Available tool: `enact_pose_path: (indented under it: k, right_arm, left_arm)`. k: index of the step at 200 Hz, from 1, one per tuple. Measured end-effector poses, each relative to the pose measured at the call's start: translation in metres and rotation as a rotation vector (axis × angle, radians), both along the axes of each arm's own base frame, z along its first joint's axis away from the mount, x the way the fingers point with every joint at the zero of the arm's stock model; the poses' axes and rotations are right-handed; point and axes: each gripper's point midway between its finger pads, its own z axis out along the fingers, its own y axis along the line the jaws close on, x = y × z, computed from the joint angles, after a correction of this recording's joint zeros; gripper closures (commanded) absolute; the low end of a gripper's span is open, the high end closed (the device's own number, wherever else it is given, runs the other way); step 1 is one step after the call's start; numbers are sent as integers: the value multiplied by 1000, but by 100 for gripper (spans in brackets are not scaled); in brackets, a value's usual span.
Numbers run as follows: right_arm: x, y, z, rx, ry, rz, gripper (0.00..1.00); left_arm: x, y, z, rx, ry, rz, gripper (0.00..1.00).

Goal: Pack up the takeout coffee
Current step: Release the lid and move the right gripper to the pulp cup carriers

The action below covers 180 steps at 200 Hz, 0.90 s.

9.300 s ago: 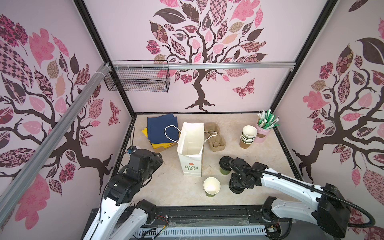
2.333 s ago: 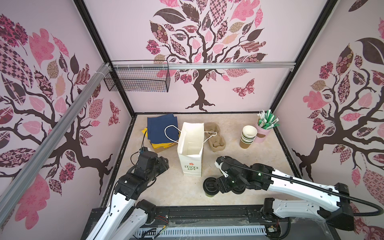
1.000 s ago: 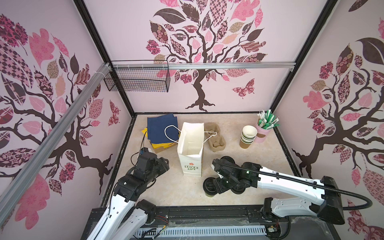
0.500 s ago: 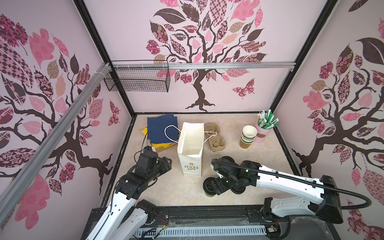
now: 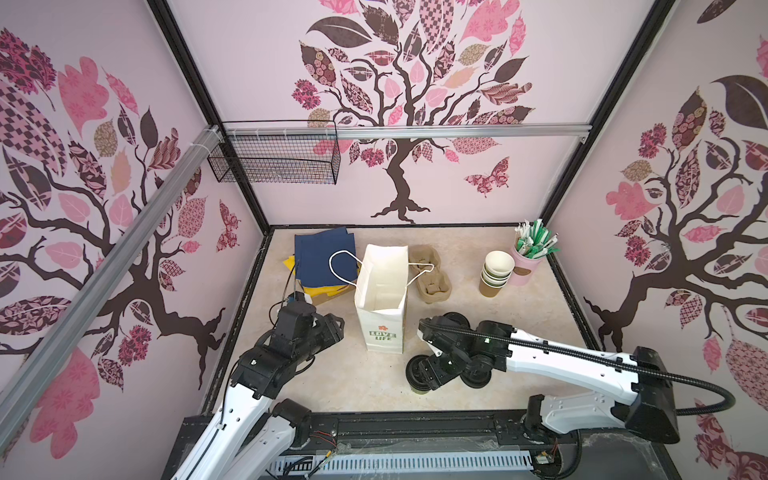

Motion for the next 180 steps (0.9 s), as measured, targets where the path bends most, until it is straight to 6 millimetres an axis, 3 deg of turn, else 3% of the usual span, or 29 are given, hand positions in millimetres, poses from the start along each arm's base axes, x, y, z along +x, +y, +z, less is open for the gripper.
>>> enact_pose_path:
  k: [59, 103, 142, 180]
  right_arm:
    - [2, -1, 9, -10, -16, 9, 18]
    - [27, 10, 70, 140, -192, -33, 19]
    - [58, -30, 127, 213, -400, -226, 25]
    - [109, -85, 153, 114, -492, -494, 29]
  left_arm:
    - [0, 0, 0, 4, 0, -3, 37]
    - [0, 1, 1, 7, -6, -4, 37]
    - [2, 6, 14, 35, -32, 10, 37]
    - [15, 13, 87, 51, -181, 38, 37]
